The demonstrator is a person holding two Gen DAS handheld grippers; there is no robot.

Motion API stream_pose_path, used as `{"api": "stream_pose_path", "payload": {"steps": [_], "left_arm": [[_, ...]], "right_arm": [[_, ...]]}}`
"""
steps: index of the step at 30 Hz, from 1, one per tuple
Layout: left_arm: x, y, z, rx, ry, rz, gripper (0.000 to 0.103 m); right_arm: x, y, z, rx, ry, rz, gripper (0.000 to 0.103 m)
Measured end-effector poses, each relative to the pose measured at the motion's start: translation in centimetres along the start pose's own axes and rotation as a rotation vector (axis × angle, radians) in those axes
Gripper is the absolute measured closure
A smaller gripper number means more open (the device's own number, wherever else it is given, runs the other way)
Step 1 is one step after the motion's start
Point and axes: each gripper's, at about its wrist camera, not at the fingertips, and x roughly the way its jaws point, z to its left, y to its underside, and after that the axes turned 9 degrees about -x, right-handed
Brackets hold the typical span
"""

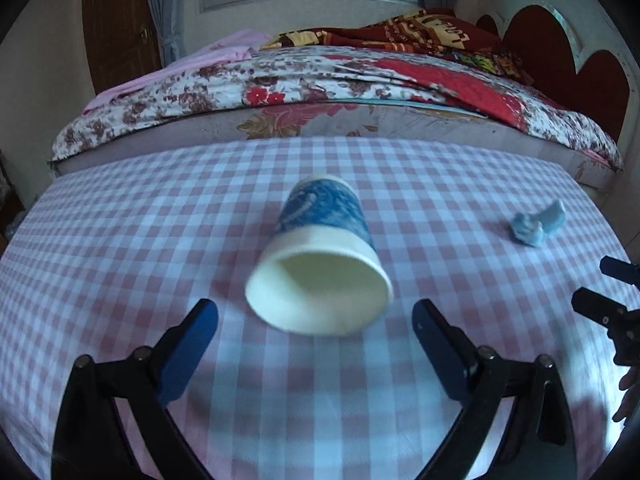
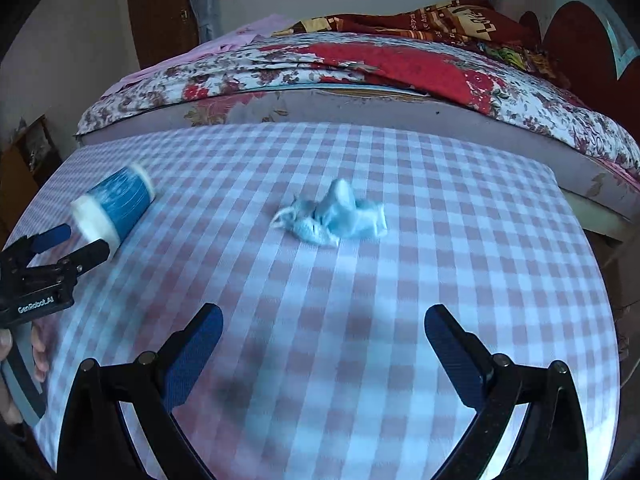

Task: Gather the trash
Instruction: 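Grasp the light blue mask with the right tool while the left tool grasps the blue paper cup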

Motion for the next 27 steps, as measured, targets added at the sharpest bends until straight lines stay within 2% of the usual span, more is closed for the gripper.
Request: {"api": "stream_pose_path", "payload": {"steps": [3,5,8,11,17,19,20,23,25,27], "left_arm": [[1.3,-0.7,0.1,0.003,0.026,0.024,0.021],[1.9,-1.1,-0.1,0.013,0.034,0.03,0.022],[2.7,-1.6,-0.5,0.029,0.05,0.041,0.032],[3.1,-2.2,-1.2,0.05,0.067,0.042,0.035],[4.4,-3.7,-2.3,0.053,0.087,0.042,0.04],[4.6,-4.0,-2.6,0.058,0.091,0.039,0.041],[4.7,-4.0,-2.8,0.058,0.098,0.036,0.042],[4.7,-4.1,-3.2,0.07,0.102,0.031,0.046],[4.8,-4.2,-3.4,0.073,0.107,0.03,0.048],[4.8,-4.3,-3.5,0.069,0.117,0.026,0.052]], "right_arm": [[1.5,-1.5,0.3,-0.005,0.01,-0.001,0.001],[2.6,-2.4,0.6,-0.013,0.005,0.01,0.001],[4.0,-3.5,1.1,-0.033,0.018,0.035,0.001],[5.7,-4.6,0.8,-0.023,0.04,0.094,0.001],[7.2,-5.5,0.0,0.001,0.052,0.108,0.001],[7.5,-5.9,-0.1,-0.005,0.051,0.105,0.011],[7.6,-5.9,-0.2,-0.003,0.047,0.106,0.026],[7.6,-6.0,-0.2,0.003,0.028,0.098,0.034],[7.5,-6.0,0.1,-0.007,0.024,0.089,0.052],[7.5,-6.2,0.2,-0.016,0.02,0.085,0.058]]}}
